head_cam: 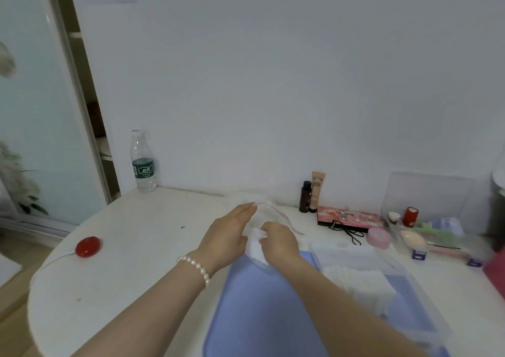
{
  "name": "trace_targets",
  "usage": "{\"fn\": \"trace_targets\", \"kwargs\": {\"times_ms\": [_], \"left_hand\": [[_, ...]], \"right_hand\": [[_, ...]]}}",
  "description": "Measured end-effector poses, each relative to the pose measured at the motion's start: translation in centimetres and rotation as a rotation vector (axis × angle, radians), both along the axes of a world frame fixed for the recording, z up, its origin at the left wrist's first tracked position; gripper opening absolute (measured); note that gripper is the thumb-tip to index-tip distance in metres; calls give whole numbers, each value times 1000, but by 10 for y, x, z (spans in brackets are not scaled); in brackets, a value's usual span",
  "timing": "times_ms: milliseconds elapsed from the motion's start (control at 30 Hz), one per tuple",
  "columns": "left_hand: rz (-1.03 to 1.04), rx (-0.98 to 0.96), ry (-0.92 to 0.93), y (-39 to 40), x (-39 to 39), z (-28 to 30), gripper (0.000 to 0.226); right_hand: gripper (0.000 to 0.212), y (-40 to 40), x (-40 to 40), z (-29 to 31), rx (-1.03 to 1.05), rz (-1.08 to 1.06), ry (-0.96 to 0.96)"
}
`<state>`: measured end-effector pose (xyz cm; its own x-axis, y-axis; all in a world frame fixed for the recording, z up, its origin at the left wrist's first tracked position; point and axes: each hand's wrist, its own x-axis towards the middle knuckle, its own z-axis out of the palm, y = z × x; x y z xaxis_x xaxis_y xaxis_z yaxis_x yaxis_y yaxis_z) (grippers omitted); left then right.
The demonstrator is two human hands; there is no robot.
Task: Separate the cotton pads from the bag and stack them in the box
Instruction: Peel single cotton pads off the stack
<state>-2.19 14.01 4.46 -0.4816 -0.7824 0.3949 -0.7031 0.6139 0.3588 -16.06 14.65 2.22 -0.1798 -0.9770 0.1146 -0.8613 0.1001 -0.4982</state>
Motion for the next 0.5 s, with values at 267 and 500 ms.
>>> {"fn": "trace_targets", "kwargs": {"times_ms": [267,500], "left_hand": [[44,5,33,0,18,-5,60],[48,61,819,32,-13,28,13]], "right_hand": [[4,32,10,13,-171,45,-554],[16,75,-37,44,-101,91,-1153]]}}
